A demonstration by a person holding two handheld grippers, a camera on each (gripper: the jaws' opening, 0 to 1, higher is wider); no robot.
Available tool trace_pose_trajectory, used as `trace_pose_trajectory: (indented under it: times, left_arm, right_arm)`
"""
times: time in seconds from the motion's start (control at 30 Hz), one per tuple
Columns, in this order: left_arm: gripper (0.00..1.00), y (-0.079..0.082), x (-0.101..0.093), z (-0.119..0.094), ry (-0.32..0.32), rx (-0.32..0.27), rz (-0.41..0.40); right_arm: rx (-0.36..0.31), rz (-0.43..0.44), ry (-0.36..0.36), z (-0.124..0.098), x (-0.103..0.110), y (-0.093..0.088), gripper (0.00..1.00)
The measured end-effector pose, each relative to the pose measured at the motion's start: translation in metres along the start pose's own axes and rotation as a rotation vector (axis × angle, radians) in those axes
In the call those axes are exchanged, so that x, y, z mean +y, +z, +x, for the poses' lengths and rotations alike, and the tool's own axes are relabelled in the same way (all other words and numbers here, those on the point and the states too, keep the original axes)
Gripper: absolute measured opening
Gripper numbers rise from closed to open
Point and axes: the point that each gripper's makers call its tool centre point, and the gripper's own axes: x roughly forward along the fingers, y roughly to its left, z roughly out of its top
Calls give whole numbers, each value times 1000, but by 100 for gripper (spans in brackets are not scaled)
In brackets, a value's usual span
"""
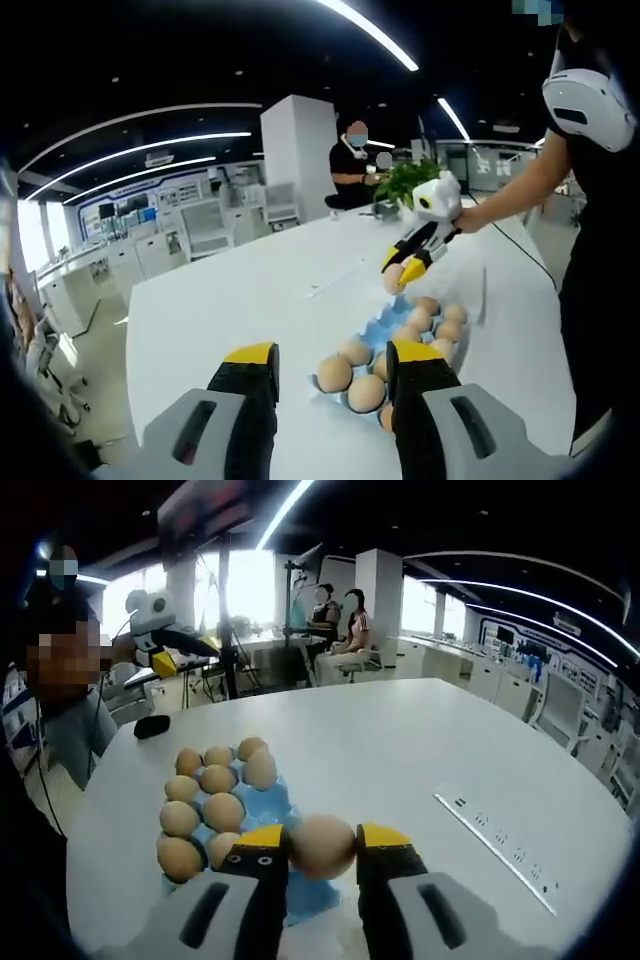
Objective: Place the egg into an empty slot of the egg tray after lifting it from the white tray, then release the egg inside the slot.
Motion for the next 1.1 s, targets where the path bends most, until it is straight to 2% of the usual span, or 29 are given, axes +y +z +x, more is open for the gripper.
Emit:
trace_pose_trajectory:
  times: [0.6,0.83,1.1]
  left_arm:
    - [43,-5,3,-3,7,6,-6]
    - [43,-7,2,-4,8,10,-10]
    - [43,-9,3,-4,11,11,-11]
  right_arm:
    - [-19,-40,109,45,33,22,26]
    - [1,-40,142,61,43,16,26]
    - [22,-39,160,69,48,10,26]
